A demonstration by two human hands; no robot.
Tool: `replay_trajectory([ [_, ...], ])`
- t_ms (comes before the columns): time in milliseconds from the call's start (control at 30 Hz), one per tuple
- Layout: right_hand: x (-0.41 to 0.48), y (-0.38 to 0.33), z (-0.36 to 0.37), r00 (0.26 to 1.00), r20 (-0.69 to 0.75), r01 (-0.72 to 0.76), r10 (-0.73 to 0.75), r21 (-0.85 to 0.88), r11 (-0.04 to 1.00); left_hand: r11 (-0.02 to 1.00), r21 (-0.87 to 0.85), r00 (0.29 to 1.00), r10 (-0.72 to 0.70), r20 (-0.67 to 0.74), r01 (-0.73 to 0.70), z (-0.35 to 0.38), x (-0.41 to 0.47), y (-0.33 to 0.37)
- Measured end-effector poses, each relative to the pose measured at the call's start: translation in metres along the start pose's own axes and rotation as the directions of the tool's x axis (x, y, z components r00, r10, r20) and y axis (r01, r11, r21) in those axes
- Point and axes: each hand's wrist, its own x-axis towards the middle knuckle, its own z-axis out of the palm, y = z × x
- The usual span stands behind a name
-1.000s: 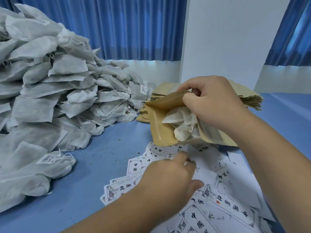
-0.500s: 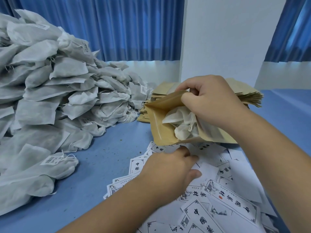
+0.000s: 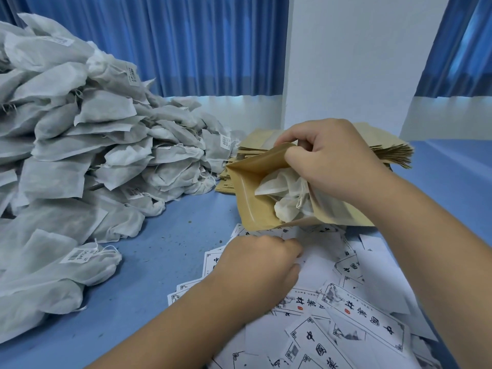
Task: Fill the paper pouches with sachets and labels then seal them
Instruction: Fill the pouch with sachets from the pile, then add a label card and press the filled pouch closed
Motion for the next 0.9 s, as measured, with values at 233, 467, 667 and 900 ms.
replay_trajectory([
  [233, 0.0, 0.0, -0.006, 1.0, -0.023, -0.016, 0.016, 0.029, 0.999, 0.985, 0.162, 0.978, 0.095, -0.184, -0.065, -0.015, -0.008, -0.008],
  [467, -0.001, -0.001, -0.006, 0.999, -0.024, -0.023, 0.023, 0.031, 0.999, 0.986, 0.033, 0.955, 0.166, -0.247, -0.163, -0.034, -0.022, -0.021],
  [667, -0.001, 0.001, -0.009, 0.999, -0.027, -0.027, 0.028, 0.038, 0.999, 0.967, -0.094, 0.929, 0.196, -0.315, -0.236, -0.061, -0.032, -0.044],
  [900, -0.002, 0.001, -0.011, 1.0, -0.004, -0.011, 0.011, 0.033, 0.999, 0.963, -0.233, 0.776, -0.043, -0.629, -0.135, -0.067, -0.031, -0.061],
])
